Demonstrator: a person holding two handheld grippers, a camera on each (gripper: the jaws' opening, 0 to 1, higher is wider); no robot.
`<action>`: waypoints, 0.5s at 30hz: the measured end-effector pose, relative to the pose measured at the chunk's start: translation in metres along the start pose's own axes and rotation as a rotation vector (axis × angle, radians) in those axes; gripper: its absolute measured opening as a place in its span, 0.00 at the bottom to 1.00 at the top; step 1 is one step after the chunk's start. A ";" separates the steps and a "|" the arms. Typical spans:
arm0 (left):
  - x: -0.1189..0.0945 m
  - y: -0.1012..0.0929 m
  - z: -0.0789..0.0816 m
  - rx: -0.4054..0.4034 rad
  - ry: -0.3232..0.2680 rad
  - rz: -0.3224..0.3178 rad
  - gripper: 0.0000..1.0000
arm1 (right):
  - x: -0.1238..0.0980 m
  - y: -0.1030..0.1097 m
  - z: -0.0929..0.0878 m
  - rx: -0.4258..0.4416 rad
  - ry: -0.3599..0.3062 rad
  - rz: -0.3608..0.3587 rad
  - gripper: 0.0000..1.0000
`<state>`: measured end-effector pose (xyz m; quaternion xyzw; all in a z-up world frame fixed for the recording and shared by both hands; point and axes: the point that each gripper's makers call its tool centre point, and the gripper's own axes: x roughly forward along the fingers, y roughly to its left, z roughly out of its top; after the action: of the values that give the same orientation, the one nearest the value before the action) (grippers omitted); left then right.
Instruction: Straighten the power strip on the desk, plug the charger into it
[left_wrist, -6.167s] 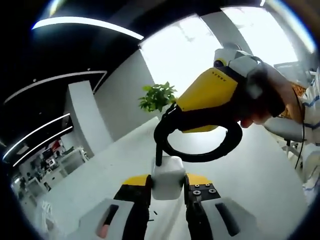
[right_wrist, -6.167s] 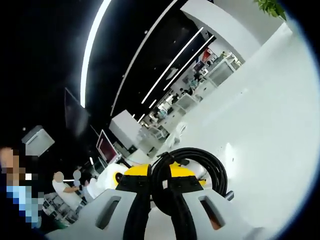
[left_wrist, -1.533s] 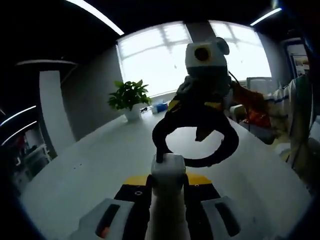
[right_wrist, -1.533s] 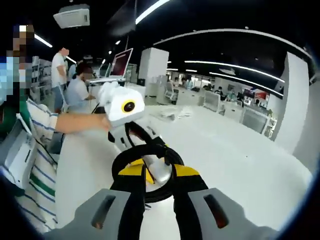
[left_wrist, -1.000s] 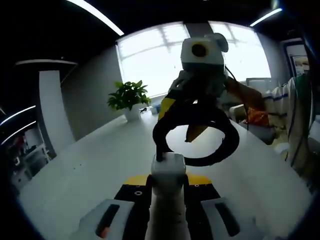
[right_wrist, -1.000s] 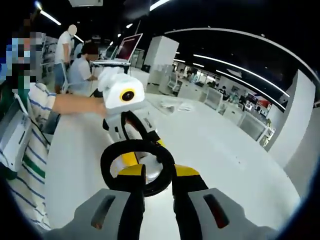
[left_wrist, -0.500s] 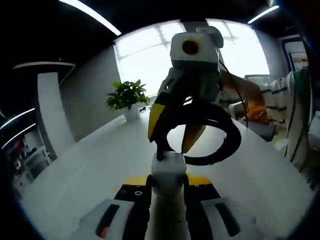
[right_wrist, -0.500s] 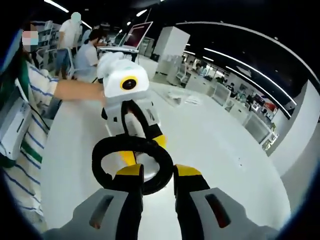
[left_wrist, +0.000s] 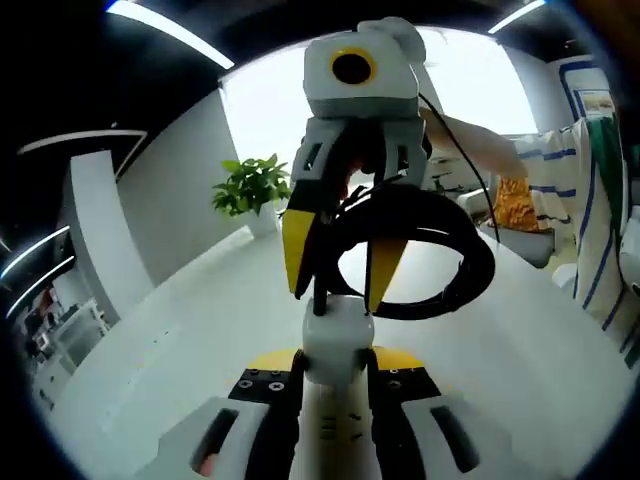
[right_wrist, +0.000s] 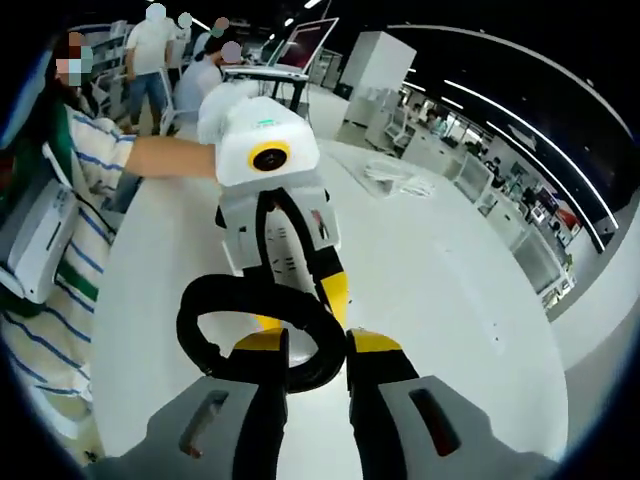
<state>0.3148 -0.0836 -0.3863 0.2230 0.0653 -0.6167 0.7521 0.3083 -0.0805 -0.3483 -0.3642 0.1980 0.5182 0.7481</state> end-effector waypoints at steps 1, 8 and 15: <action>0.000 0.000 0.000 0.003 0.003 0.002 0.25 | 0.000 0.001 0.000 -0.001 0.005 0.005 0.22; 0.002 0.000 -0.004 0.018 0.019 0.009 0.25 | 0.005 0.002 -0.001 -0.061 0.071 0.036 0.24; 0.002 0.000 -0.005 0.024 0.036 0.022 0.25 | 0.014 0.005 -0.001 -0.129 0.137 0.039 0.25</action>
<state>0.3167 -0.0833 -0.3919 0.2438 0.0691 -0.6052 0.7546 0.3093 -0.0713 -0.3601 -0.4422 0.2222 0.5181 0.6976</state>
